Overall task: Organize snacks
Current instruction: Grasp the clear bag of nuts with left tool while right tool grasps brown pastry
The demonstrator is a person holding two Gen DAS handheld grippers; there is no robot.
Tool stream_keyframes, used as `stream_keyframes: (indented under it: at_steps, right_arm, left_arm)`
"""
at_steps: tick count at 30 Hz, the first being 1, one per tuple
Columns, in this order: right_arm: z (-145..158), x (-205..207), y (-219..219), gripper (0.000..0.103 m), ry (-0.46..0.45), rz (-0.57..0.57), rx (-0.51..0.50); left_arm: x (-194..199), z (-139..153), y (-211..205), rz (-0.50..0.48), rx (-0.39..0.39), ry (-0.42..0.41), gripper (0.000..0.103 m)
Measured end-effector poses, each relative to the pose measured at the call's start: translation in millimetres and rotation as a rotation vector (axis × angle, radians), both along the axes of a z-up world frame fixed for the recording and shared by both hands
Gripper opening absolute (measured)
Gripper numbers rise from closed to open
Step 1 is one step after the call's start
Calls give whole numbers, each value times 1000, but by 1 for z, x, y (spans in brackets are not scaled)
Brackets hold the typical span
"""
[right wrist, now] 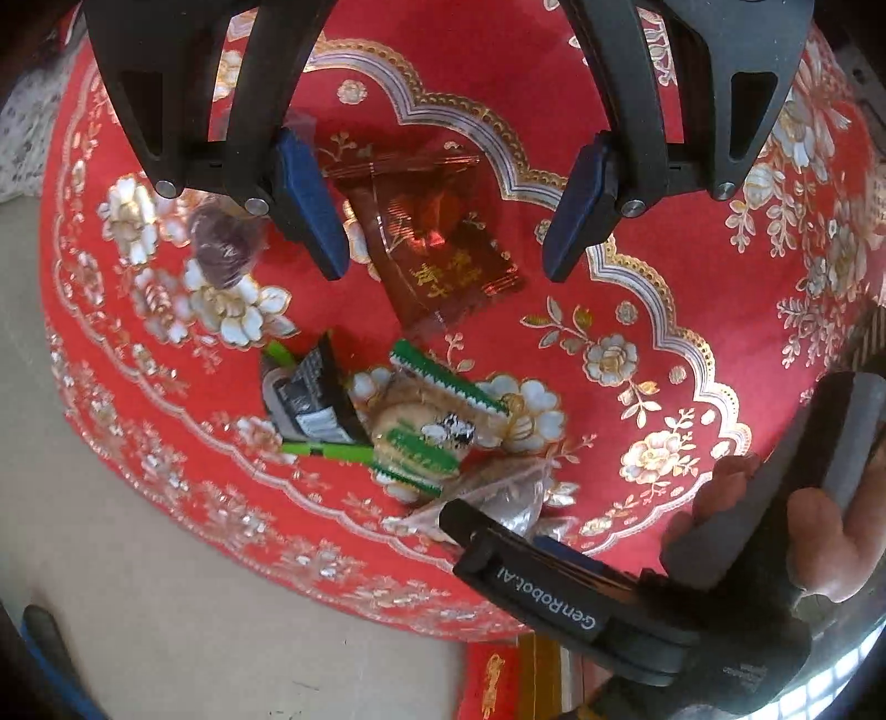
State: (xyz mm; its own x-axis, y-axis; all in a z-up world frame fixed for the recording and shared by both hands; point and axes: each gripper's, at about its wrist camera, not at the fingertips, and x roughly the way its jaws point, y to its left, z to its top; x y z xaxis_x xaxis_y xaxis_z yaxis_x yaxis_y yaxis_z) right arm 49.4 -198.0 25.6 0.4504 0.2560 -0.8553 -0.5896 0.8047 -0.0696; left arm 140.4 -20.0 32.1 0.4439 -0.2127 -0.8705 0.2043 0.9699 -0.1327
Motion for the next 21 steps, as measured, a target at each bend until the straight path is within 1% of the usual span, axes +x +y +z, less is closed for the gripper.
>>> stream_keyframes:
  at_steps: [1,3,5,6,7,8,9,11,12,14,18,21]
  right_arm:
    - [0,0,-1,73,6,-4,15]
    - [-1,1,-4,70,14,-20,47]
    - [0,3,-3,50,11,-43,60]
    - [-1,4,-3,48,12,-51,67]
    - [-1,3,-4,44,12,-64,72]
    - [-2,3,-2,44,12,-70,70]
    - [-2,2,-2,43,11,-73,74]
    - [-2,-1,-1,41,10,-76,76]
    - [-2,-3,-1,41,10,-79,76]
    - [-2,-8,-2,40,10,-83,84]
    - [-1,-25,0,39,5,-80,102]
    - [3,-40,3,34,-18,-81,120]
  left_arm:
    - [1,0,0,0,1,0,82]
    - [1,-1,0,0,4,1,82]
    - [1,-2,-1,-6,17,-5,80]
    - [-1,-3,-2,-8,26,-9,77]
    - [-2,-3,-2,-11,40,-14,71]
    - [-3,-3,-2,-18,43,-14,64]
    - [-4,-3,-2,-32,29,-5,58]
    - [-8,-4,-1,-45,10,17,43]
    - [-10,-4,0,-54,-1,27,40]
    - [-18,-3,1,-58,12,26,37]
    - [-32,1,11,-36,6,31,33]
    - [-45,5,19,-18,4,34,30]
